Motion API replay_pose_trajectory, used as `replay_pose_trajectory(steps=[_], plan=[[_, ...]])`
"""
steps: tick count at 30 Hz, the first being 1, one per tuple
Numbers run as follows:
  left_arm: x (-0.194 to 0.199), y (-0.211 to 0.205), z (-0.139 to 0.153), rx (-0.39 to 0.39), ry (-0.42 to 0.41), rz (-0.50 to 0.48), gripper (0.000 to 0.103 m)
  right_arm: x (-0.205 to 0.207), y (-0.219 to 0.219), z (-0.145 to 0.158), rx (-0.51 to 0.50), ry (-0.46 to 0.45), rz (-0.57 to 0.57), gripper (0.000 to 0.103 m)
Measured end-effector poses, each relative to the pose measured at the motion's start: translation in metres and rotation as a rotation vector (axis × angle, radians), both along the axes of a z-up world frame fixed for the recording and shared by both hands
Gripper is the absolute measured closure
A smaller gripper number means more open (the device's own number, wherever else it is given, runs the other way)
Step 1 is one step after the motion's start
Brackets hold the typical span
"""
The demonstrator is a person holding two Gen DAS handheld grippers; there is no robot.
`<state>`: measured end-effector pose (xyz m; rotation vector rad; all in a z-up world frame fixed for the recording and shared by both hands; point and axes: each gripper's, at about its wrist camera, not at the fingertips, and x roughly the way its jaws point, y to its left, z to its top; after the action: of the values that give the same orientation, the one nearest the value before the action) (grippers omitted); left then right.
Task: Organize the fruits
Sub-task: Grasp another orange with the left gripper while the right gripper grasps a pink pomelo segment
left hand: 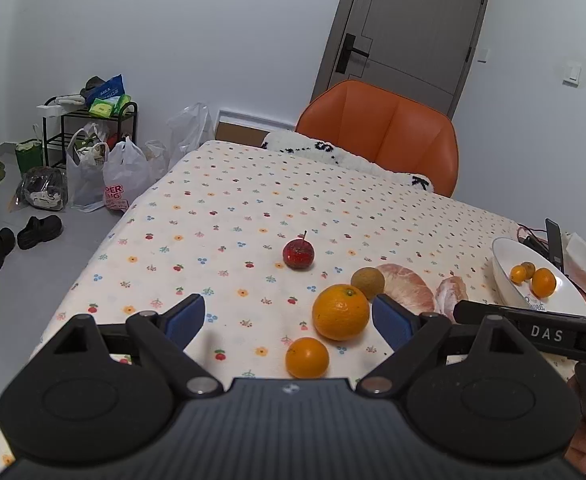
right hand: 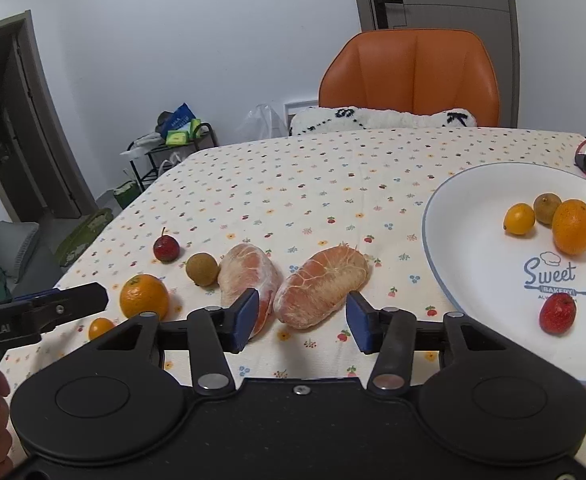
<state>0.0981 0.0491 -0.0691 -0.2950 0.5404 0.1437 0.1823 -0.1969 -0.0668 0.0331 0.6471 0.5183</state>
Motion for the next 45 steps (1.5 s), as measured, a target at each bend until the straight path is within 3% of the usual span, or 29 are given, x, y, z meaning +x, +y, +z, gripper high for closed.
replay_pose_trajectory(steps=[6,12,25,34,37,41,45], plan=[[0.004,0.004,-0.002,-0.011,0.002,-0.005,0.014,0.006,0.006,-0.002,-0.021,0.004,-0.013,0.062],[0.011,0.002,-0.003,-0.019,0.005,-0.024,0.014,0.011,0.009,-0.006,-0.029,0.004,-0.017,0.062],[0.034,-0.025,-0.009,-0.027,0.03,-0.109,0.017,0.006,-0.016,-0.005,-0.035,0.035,-0.03,0.07],[0.043,-0.035,-0.011,0.003,0.068,-0.132,0.036,0.014,-0.005,-0.008,-0.027,0.021,0.007,0.067],[0.046,-0.034,-0.012,0.006,0.082,-0.119,0.045,0.017,0.0,-0.008,-0.036,0.013,0.008,0.066],[0.05,-0.033,-0.013,0.011,0.091,-0.109,0.066,0.02,0.005,-0.008,-0.053,-0.001,0.013,0.066],[0.048,-0.033,-0.011,0.002,0.079,-0.113,0.066,0.022,0.002,-0.008,-0.047,-0.002,0.021,0.07]])
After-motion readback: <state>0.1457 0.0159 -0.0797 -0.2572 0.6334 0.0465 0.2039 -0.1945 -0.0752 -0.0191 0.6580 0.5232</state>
